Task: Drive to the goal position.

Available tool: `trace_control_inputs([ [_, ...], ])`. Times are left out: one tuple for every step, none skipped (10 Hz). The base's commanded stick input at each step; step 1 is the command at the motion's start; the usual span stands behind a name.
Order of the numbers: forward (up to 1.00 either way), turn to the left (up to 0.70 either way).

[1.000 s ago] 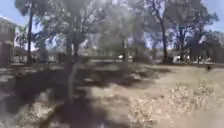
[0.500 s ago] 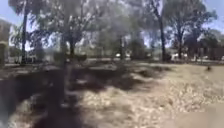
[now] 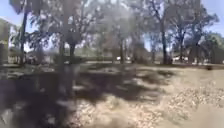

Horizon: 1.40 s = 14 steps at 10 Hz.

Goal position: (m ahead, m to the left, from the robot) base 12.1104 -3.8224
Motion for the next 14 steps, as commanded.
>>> trace_control_inputs([
  [0.70,0.00],
  [0.70,0.00],
  [0.70,0.00],
  [0.70,0.00],
  [0.70,-0.14],
  [0.70,-0.35],
  [0.70,-0.35],
  [0.70,-0.35],
  [0.70,-0.35],
  [0.70,-0.35],
  [0.70,-0.35],
  [0.70,-0.35],
  [0.70,-0.08],
  [0.70,0.00],
])
